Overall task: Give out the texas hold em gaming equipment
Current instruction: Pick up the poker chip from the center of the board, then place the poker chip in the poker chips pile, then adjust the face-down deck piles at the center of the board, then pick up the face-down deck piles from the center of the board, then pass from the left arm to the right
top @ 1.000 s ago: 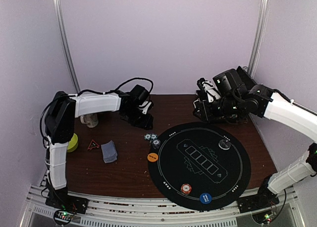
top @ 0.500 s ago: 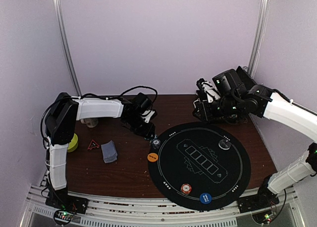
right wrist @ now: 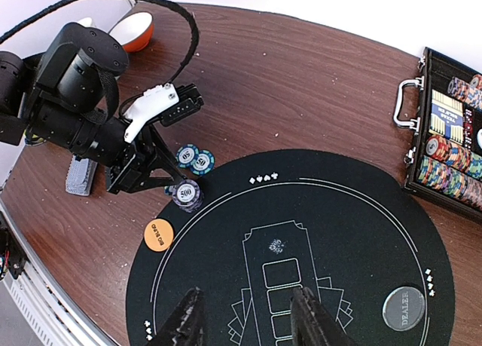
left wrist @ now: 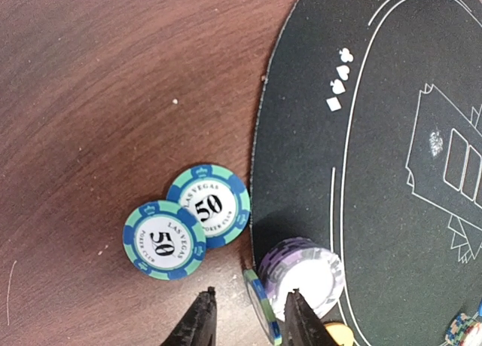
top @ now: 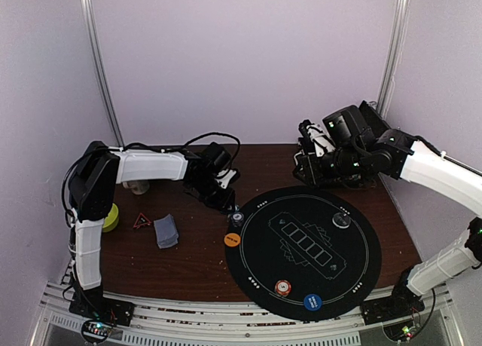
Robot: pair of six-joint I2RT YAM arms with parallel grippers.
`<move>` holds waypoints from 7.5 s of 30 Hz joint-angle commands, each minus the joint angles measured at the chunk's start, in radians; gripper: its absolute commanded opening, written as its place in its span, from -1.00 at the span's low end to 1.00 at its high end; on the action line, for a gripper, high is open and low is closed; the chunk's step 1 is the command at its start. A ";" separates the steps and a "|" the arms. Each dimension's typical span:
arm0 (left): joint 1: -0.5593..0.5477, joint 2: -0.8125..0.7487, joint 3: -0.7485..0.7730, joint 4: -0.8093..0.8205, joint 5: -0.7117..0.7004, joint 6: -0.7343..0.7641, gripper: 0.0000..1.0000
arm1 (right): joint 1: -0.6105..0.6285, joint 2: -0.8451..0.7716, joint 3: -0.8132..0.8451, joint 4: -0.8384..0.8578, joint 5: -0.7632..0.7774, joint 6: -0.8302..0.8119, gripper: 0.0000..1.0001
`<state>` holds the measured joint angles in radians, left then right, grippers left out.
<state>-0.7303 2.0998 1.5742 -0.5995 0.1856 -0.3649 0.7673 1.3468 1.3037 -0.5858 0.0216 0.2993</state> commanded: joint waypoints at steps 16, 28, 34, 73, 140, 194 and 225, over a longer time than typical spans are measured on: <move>-0.005 0.007 -0.001 -0.010 0.000 0.035 -1.00 | 0.001 0.010 0.003 -0.023 0.016 0.003 -0.19; 0.053 -0.161 -0.142 0.178 -0.014 -0.014 -1.00 | 0.002 0.017 0.005 -0.024 0.011 0.005 -0.18; 0.125 -0.193 -0.269 0.426 0.087 -0.123 -1.00 | 0.002 0.017 0.008 -0.034 0.012 0.003 -0.18; 0.114 -0.198 -0.081 0.131 -0.139 -0.074 0.39 | 0.006 0.017 0.018 -0.033 0.019 0.016 -0.12; 0.071 -0.487 -0.857 0.153 -0.354 -0.556 0.58 | 0.010 -0.042 -0.085 -0.017 0.209 -0.039 1.00; -0.189 -0.698 -0.344 -0.177 -0.285 0.461 -0.02 | 0.061 0.475 0.104 0.574 -0.731 0.253 0.89; -0.189 -0.711 -0.353 -0.057 -0.339 0.522 -0.09 | 0.072 0.673 0.290 0.520 -0.854 0.259 0.44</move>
<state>-0.9157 1.4109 1.2156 -0.7567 -0.1459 0.1337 0.8341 2.0052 1.5665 -0.0872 -0.7639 0.5030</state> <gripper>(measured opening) 0.465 0.724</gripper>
